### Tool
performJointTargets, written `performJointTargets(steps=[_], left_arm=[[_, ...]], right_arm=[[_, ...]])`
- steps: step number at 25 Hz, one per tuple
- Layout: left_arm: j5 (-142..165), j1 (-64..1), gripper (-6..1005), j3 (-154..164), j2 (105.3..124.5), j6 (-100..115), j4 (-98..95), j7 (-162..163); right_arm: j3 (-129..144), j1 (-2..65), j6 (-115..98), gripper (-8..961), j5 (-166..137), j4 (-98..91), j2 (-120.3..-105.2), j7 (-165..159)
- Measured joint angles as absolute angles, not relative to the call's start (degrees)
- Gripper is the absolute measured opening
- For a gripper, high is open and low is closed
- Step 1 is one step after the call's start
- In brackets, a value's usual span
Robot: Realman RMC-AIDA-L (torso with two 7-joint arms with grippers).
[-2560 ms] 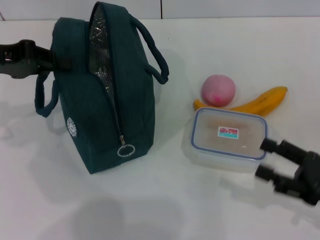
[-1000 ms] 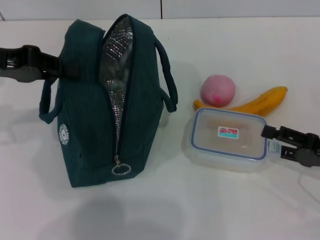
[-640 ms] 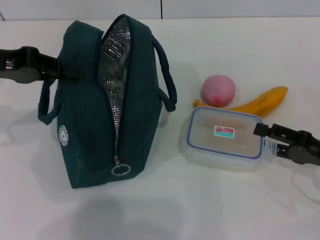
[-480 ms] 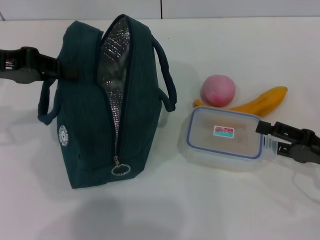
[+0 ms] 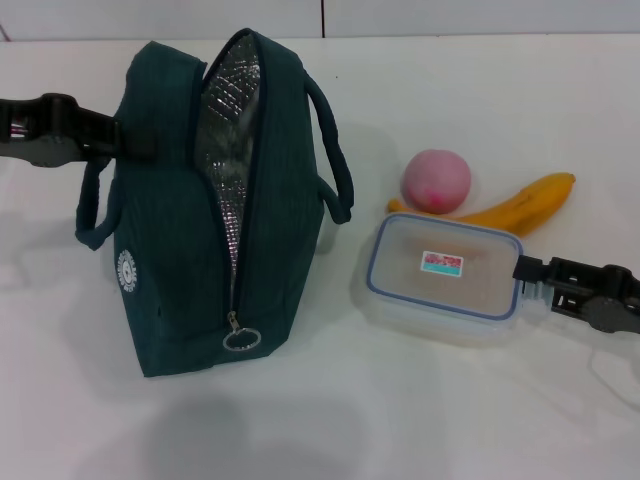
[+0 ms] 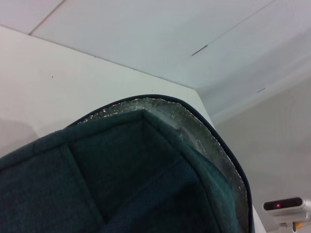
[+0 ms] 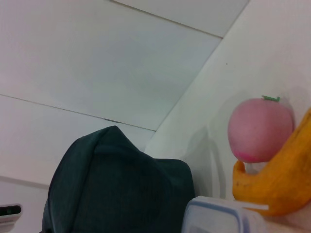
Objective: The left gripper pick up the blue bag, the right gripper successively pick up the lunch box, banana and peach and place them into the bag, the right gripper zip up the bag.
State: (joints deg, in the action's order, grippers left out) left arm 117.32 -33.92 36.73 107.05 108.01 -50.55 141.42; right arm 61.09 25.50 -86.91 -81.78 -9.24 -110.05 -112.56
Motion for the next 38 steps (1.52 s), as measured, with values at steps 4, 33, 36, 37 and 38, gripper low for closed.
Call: performJointTargets(steps=[4, 33, 36, 37, 38], left_arm=[[117.3, -33.9, 35, 36.7, 107.05, 108.0, -50.5, 141.4], [117.3, -34.5, 35, 36.7, 107.07, 108.1, -50.4, 140.6], [117.3, -34.5, 35, 36.7, 107.12, 108.1, -50.5, 140.6], [117.3, -34.5, 35, 36.7, 107.13, 108.1, -50.5, 140.6], [117.3, -34.5, 35, 36.7, 107.13, 108.0, -50.5, 140.6]], right_arm=[[60.9, 25.3, -87.2, 572, -81.8, -9.5, -110.22, -112.6], [60.0, 24.7, -98.5, 119, -73.8, -9.0, -110.92, -114.2], [59.7, 24.7, -101.2, 124, -72.4, -9.0, -110.94, -115.6], [59.3, 24.9, -102.5, 125, -72.0, -9.0, -110.97, -116.3], [59.0, 25.1, -103.6, 127, -71.5, -9.0, -110.97, -116.9]])
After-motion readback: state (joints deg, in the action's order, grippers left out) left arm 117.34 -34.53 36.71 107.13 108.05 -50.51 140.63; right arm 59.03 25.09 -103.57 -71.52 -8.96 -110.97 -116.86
